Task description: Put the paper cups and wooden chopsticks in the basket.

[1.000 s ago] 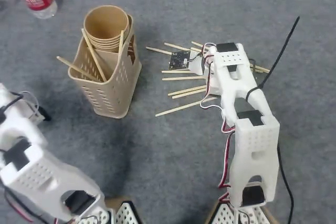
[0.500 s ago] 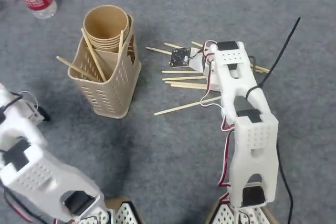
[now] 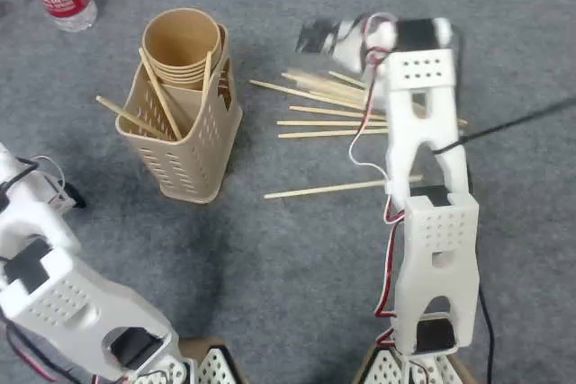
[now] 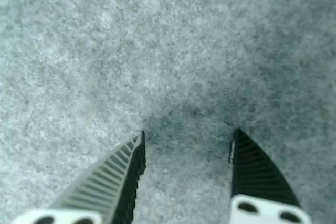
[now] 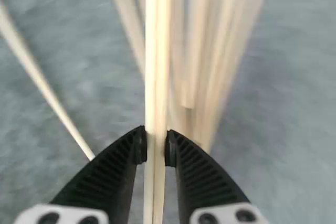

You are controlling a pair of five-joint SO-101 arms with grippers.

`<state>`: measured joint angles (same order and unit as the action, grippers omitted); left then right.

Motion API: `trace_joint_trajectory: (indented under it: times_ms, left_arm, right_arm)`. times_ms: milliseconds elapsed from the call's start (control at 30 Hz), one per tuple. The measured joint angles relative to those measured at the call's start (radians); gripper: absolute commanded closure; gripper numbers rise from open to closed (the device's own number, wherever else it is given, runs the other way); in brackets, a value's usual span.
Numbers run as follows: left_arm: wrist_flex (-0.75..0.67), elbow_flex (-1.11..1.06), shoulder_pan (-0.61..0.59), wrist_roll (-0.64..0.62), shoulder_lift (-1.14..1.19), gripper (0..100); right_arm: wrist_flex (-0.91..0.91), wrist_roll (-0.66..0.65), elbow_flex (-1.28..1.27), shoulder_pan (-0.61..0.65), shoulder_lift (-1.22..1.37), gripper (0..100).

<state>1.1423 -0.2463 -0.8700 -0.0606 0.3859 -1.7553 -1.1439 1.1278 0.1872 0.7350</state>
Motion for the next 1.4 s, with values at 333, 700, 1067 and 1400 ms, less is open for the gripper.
trace_joint_trajectory:
  times_ms: [333,700,1067,1400]
  left_arm:
    - [0.000,0.000,0.000,0.000,0.000,73]
    - [0.000,0.000,0.000,0.000,0.000,73]
    - [0.000,-0.005,-0.009,0.000,0.000,73]
    - [0.000,-0.005,-0.009,-0.003,0.000,73]
  right_arm:
    - [-0.002,0.463,0.252,0.092,-0.098,99.0]
    - [-0.002,0.908,0.025,0.405,-0.528,99.1]
    - [0.259,1.026,-0.086,0.609,-0.560,99.1]
    - [0.651,1.099,-0.120,0.641,-0.436,99.1]
